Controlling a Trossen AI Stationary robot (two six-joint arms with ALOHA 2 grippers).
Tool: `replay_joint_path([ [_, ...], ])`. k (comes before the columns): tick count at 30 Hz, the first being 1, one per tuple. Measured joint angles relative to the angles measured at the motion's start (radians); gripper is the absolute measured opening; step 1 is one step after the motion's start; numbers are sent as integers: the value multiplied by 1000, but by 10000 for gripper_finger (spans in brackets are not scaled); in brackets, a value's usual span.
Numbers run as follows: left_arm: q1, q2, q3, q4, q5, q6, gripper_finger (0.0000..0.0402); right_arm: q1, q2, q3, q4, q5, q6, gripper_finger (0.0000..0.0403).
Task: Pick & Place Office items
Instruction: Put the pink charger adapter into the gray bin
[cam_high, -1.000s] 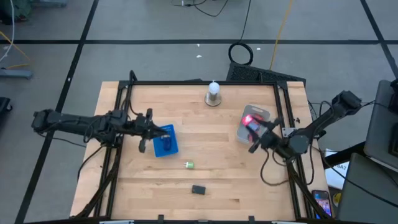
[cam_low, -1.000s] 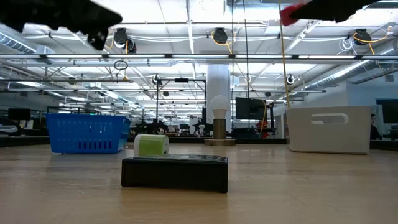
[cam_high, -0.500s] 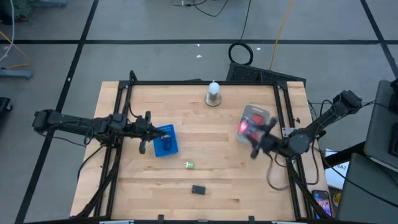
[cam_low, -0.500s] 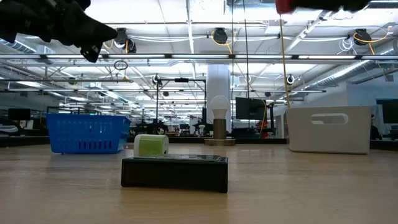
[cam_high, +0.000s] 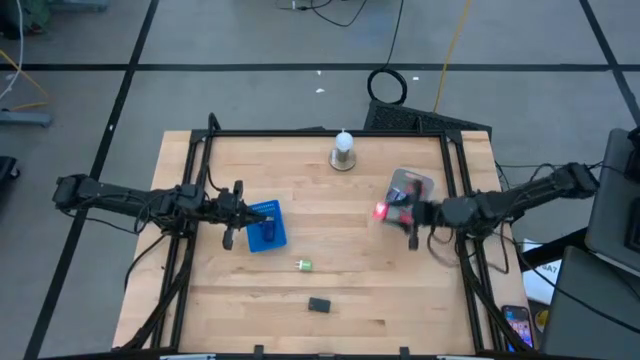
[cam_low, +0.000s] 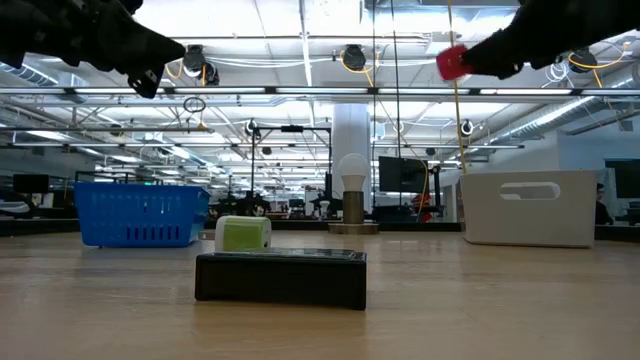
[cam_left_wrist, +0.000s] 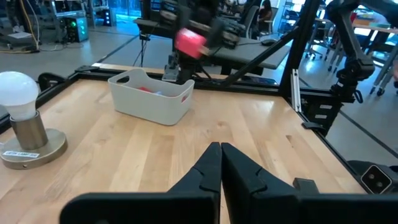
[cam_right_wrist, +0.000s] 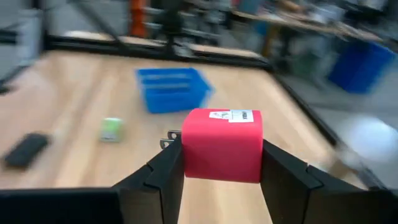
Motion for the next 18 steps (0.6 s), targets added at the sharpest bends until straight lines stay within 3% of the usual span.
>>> replay_joint_path([
  [7,1,0,0,-10,-1,33,17,-202,-156,0,-368,14,213,159],
  [12,1,0,0,-10,-2,43,8,-324,-114,0,-546,-21,342,159],
  [18,1,0,0,-10,-3,24,10,-432,0,0,-639,-45,374,159],
])
